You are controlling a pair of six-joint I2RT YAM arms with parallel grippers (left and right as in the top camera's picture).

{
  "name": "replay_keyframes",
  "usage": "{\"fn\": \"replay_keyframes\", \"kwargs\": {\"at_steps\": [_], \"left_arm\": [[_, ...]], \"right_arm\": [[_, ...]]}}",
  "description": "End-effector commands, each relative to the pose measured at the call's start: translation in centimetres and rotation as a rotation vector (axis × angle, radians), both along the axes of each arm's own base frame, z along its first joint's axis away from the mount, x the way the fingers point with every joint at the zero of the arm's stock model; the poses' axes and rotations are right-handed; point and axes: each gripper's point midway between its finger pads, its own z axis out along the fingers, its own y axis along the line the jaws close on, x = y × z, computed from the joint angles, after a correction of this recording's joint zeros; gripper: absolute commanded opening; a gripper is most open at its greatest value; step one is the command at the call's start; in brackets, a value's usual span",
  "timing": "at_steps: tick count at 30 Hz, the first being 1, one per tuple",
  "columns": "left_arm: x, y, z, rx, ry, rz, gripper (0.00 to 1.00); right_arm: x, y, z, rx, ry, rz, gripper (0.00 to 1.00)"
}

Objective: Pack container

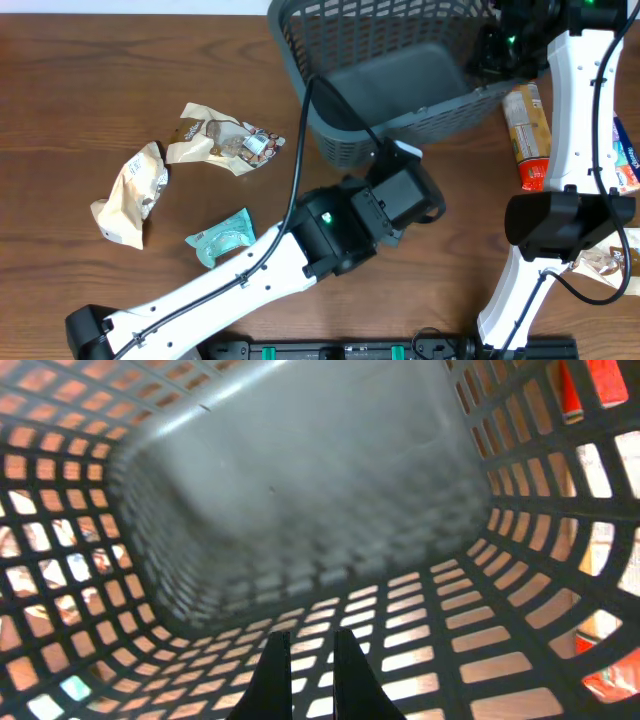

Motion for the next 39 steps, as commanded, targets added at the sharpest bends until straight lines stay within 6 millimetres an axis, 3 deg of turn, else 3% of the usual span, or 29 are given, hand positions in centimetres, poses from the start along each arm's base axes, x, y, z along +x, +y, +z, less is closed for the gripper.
{"fn": "replay_keyframes", "kwargs": {"at_steps": [1, 11, 17, 27, 31, 39], "left_arm": [[1.2, 0.4, 0.3, 0.025, -0.039, -0.006, 0.06], [3.2, 1.3, 0.7, 0.018, -0.064, 0.022, 0.06], [4.3, 1.4, 0.7, 0.01, -0.077, 0.038, 0.06], [4.9, 0.8, -2.0, 0.065, -0.042, 0.038, 0.06], [5.1, 0.6, -2.9, 0.086, -0.029, 0.038, 0.06], [6.0, 1.2, -3.0, 0.084, -0.029, 0.062, 0.06]], "right_arm": [[-0.5, -0.8, -0.3, -0.047, 0.019, 0.007, 0.01], [-1.5, -0.7, -0.6, -0.043, 0.06, 0.009, 0.01], [-1.8, 0.5, -0.7, -0.045, 0.072, 0.04, 0.01], [-2.1, 3.5, -0.7, -0.05, 0.067, 0.115, 0.01], [-2.0, 3.8, -0.7, -0.05, 0.065, 0.12, 0.01], [-2.0, 3.7, -0.7, -0.054, 0.062, 0.129, 0.01]]}}
